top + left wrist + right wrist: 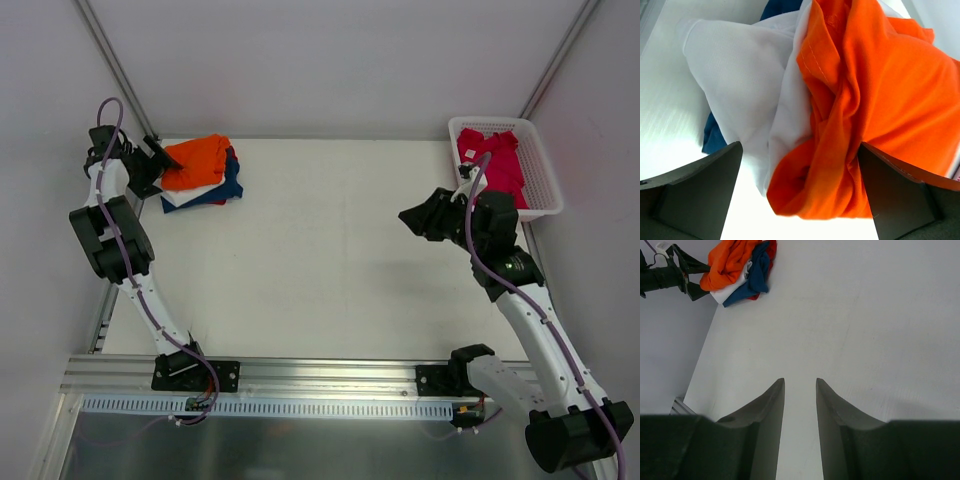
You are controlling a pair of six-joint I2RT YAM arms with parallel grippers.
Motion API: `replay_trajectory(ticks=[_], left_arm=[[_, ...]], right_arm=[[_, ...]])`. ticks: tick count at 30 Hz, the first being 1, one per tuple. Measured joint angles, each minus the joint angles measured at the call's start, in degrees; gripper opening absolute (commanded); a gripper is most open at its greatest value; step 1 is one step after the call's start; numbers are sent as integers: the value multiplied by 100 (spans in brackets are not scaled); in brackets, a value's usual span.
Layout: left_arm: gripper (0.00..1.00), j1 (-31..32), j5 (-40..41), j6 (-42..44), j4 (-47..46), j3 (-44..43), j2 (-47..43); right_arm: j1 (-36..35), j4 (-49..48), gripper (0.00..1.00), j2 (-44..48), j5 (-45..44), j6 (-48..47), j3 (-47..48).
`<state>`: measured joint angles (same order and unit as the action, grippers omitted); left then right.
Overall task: Fold and stack the t-shirts
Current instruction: Neatly place the folded tshirt to the corner
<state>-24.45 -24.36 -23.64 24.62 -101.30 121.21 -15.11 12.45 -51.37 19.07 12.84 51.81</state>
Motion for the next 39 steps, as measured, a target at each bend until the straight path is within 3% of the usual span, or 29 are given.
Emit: replay_trajectory(ticks=[18, 20, 23, 25, 26, 34, 39], left_arm=[[99, 212, -192, -286, 85, 704, -2199], [81, 398, -291, -295, 85, 619, -2192], [44, 732, -645, -396, 103, 271, -1958], [10, 925, -817, -444, 48, -44, -1672], [3, 1010, -885, -485, 0, -173, -1523], [0, 1200, -1757, -1005, -820, -529, -361], [0, 1154, -2227, -1744, -2006, -267, -46]], right_arm=[[2, -127, 35, -74, 129, 129, -118], [2, -181, 35, -85, 142, 160, -144], [2, -219, 35, -87, 151, 197, -181], [2, -240, 35, -87, 157, 212, -186], [2, -245, 35, -87, 157, 214, -188], [4, -256, 35, -61, 157, 212, -201], [4, -234, 34, -46, 151, 201, -201]])
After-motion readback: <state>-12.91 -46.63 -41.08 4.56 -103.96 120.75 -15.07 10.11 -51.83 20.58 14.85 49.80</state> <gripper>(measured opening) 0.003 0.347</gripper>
